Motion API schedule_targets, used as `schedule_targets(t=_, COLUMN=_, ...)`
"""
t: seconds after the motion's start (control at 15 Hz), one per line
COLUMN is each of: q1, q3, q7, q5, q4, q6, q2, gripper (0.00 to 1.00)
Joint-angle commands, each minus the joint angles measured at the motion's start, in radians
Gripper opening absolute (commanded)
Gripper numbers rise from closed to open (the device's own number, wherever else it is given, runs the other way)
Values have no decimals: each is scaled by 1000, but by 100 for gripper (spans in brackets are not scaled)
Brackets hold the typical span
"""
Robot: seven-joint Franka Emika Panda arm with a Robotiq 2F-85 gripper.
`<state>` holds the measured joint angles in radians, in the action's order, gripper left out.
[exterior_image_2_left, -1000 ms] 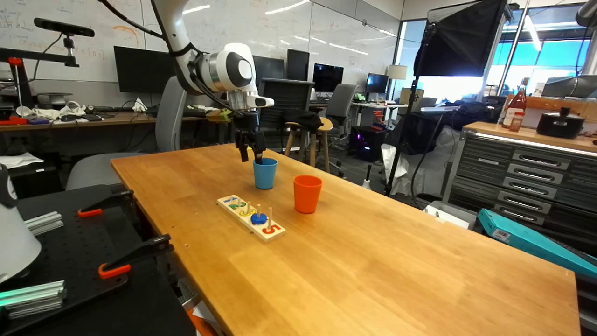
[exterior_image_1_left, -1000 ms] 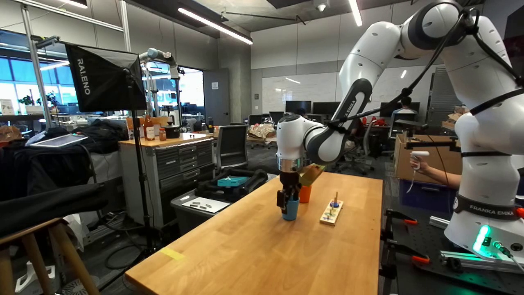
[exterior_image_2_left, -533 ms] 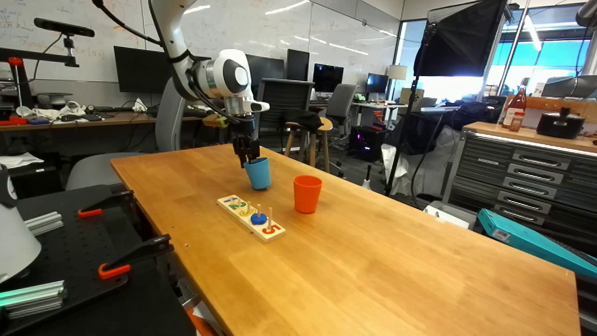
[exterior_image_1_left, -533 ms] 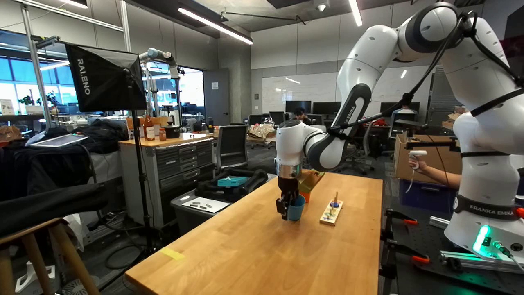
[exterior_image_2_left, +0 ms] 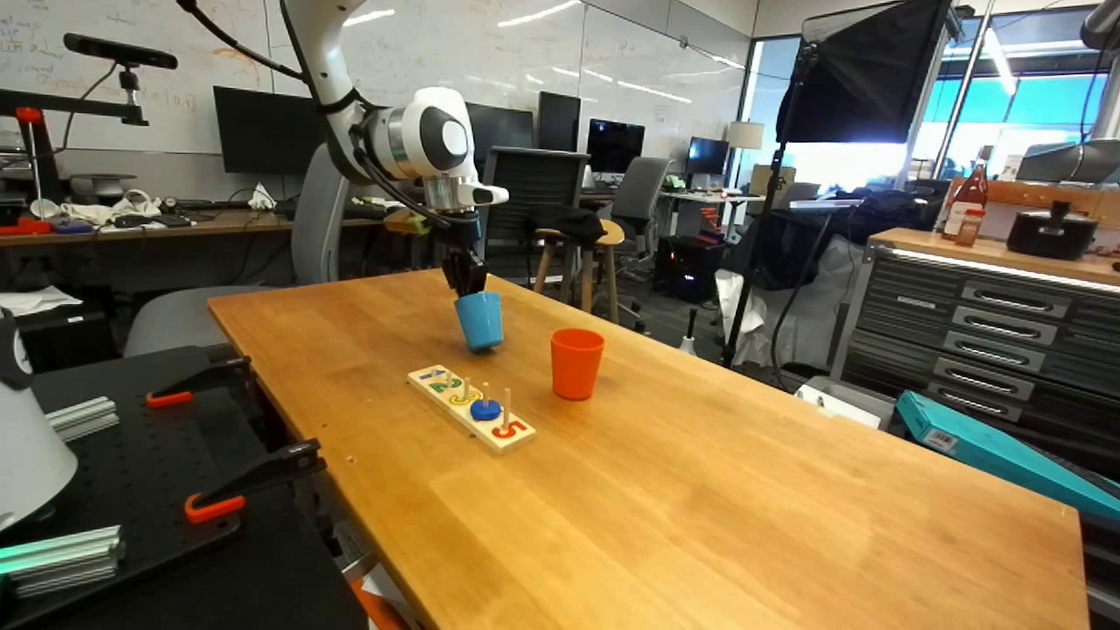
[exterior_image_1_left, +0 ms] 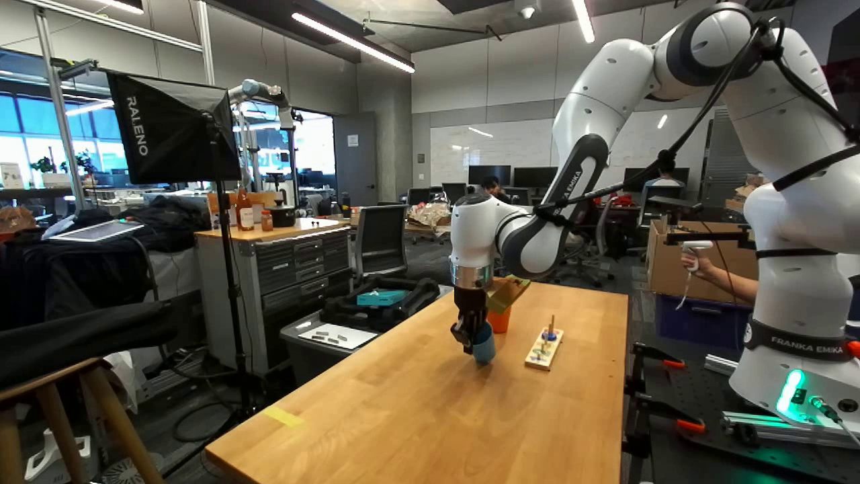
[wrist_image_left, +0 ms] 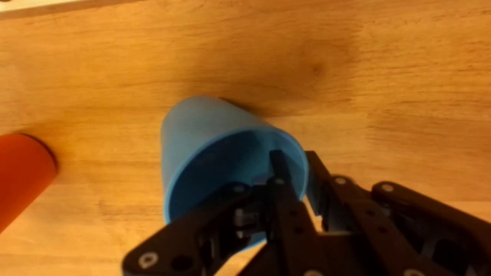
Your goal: Put the blue cup in the orange cup
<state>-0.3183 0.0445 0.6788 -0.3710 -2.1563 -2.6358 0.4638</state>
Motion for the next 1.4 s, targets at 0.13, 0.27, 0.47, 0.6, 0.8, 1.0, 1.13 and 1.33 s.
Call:
schedule_targets(t=0.13, q1=0, q3=25, q7=-12, q5=30, q4=41, q6=27, q2=-13, gripper=1)
schedule_targets(t=0.27, q1=15, q3=30, q7=-22, q5=37, q4=53, q6=46, q2=-29, gripper=0)
schedule_targets(t=0.47, q1=44, q3=25, q7=-42, q5=65, q4=56, q6=75, q2=-53, gripper=1)
schedule_targets(t=0.6, q1=62, q3=20, q7=-59, q5=88, q4=60, q6=95, q2=-73, gripper=1)
schedule_targets(t=0.8, q1=76, q3=22, q7=-80, q5=96, q4=45, q6=113, q2=-146, gripper=1)
schedule_targets(t=1.0, q1=90, q3=30, q7=-72, q5=76, q4=70, q6=130, q2=-194, gripper=1)
schedule_targets(t=1.13, q1=106, q3=35, q7=-62, q5=63, q4=88, q6=148, q2=-215, gripper=1)
schedule_targets(t=1.33, q1=134, q3=53, q7=-40, q5=31, q4=118, q6=155, q2=-223, gripper=1)
